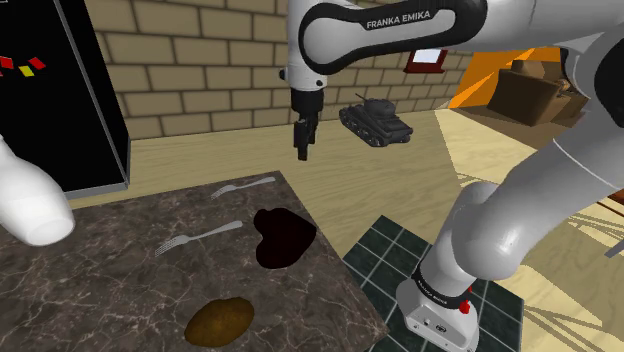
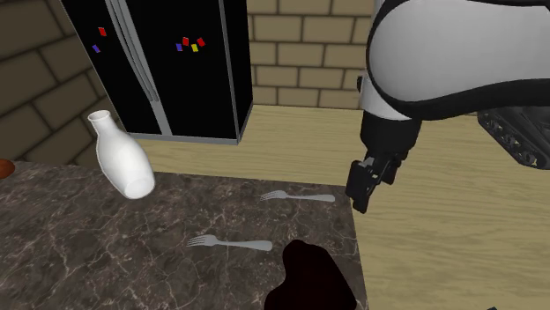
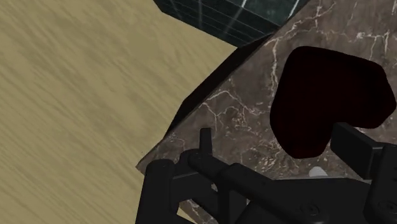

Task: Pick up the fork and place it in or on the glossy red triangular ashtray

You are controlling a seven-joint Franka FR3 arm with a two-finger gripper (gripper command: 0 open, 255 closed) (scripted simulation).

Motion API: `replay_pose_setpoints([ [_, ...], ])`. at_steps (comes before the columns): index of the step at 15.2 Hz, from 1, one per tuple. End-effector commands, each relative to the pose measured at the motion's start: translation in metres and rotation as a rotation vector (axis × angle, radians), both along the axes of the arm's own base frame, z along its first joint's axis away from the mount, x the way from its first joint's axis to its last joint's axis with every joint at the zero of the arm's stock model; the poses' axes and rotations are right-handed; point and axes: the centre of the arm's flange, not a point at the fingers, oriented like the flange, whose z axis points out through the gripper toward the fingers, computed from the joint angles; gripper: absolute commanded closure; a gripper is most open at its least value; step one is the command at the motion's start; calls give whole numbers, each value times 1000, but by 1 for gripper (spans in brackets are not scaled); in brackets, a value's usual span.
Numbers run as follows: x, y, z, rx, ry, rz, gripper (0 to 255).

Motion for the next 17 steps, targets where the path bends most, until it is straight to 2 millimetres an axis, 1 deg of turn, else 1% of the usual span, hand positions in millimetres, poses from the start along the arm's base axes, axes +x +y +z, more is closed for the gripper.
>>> replay_pose_setpoints([
  [1, 18, 18, -14, 13, 9, 55, 0],
  [5, 46, 54, -40, 38, 29, 161, 0],
  [9, 70, 94, -66, 63, 49, 267, 0],
  [13, 90, 136, -92, 88, 68, 373, 0],
  [17, 104, 181, -116, 113, 88, 480, 0],
])
